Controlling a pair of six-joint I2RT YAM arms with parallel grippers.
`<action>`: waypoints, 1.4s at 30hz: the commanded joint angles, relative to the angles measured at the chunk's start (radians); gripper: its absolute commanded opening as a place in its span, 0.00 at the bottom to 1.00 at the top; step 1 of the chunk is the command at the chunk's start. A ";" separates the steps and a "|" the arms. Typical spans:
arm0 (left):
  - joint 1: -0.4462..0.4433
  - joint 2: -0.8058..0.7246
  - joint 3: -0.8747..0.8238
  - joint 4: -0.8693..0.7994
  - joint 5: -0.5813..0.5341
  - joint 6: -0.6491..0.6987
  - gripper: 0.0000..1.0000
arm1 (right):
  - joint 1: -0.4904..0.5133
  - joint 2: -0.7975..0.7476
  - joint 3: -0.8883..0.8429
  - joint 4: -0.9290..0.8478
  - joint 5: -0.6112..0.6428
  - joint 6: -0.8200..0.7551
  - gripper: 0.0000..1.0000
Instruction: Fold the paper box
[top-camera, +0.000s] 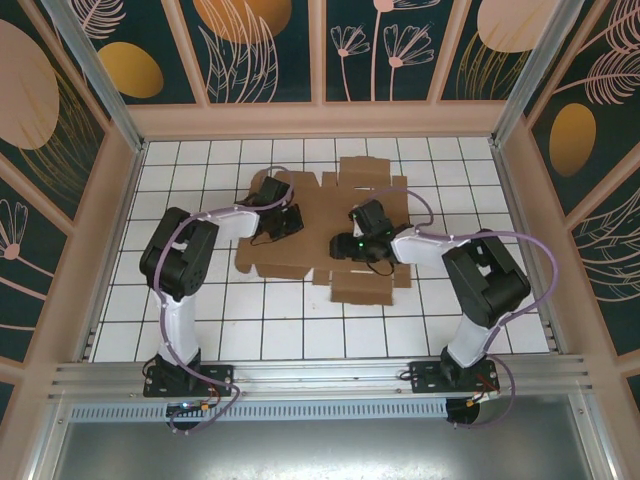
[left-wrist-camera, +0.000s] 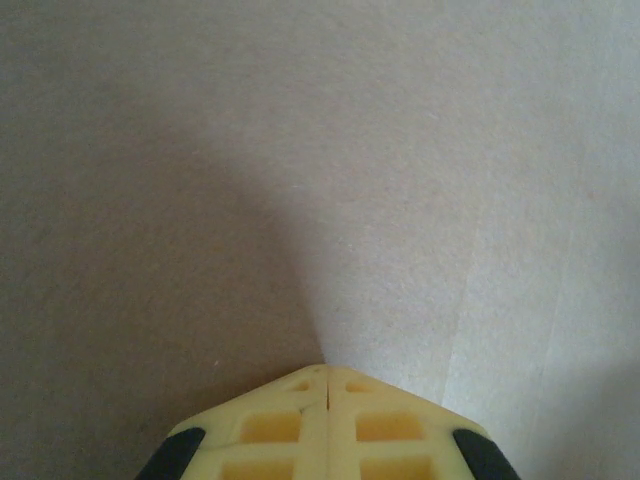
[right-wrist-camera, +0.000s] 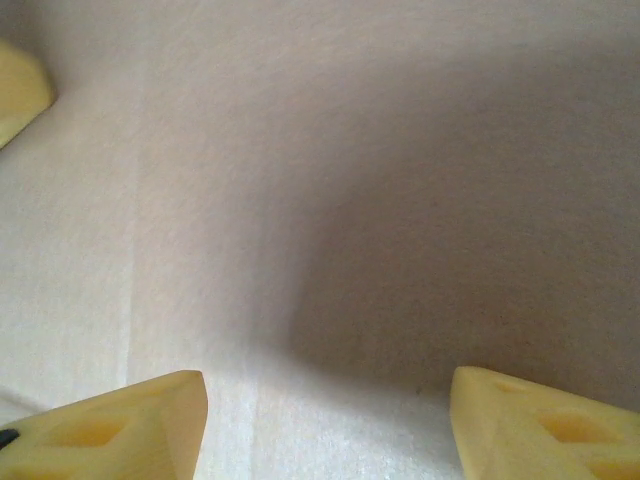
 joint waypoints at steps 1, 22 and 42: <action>0.027 -0.034 -0.025 -0.125 -0.063 0.056 0.00 | -0.001 -0.001 0.032 0.079 -0.176 0.019 0.68; 0.128 0.031 0.164 -0.173 -0.137 0.204 0.00 | -0.540 -0.224 -0.199 0.143 -0.300 0.029 0.85; 0.164 0.161 0.162 -0.212 -0.055 0.202 0.00 | -0.566 -0.062 -0.244 0.300 -0.485 0.062 0.74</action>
